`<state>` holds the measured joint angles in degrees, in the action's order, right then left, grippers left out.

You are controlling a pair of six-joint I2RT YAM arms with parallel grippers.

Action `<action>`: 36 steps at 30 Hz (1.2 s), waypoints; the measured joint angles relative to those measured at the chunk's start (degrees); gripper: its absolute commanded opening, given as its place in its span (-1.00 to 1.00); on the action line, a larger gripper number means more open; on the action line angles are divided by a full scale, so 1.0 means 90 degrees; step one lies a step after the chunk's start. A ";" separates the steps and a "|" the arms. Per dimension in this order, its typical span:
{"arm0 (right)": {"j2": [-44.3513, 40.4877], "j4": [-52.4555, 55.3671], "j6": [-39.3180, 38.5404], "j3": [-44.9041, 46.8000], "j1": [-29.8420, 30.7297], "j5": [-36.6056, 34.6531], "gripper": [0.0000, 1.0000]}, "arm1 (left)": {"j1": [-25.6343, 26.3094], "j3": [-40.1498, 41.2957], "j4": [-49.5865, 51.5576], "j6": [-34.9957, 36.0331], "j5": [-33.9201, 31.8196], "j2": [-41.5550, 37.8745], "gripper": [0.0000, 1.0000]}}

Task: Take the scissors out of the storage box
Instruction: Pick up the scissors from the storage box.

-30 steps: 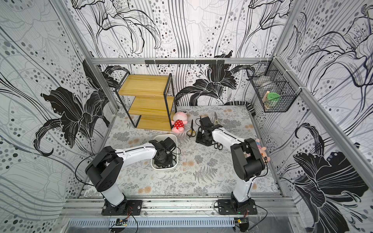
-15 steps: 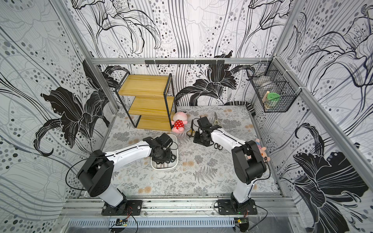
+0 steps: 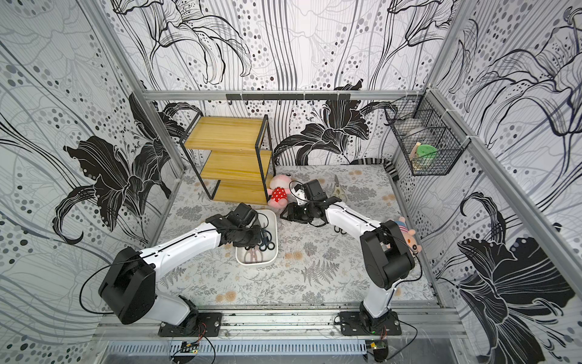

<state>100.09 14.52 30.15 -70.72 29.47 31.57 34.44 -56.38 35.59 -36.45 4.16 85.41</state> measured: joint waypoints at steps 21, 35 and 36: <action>0.0631 -0.0425 -0.0296 0.0085 0.0542 0.0792 0.01 | -0.0121 0.1258 -0.1768 -0.0112 0.0923 0.0007 -1.00; 0.0692 -0.0374 -0.0359 0.0124 0.0663 0.1071 -0.04 | -0.0381 0.1722 -0.2463 -0.0192 0.1263 -0.0350 -1.00; 0.0692 -0.0374 -0.0364 0.0124 0.0678 0.1076 -0.05 | -0.0381 0.1736 -0.2509 -0.0209 0.1277 -0.0350 -1.00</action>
<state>106.32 11.16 26.87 -69.60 35.57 41.25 31.00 -40.75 13.02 -38.33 15.66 82.26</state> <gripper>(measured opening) 0.485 0.122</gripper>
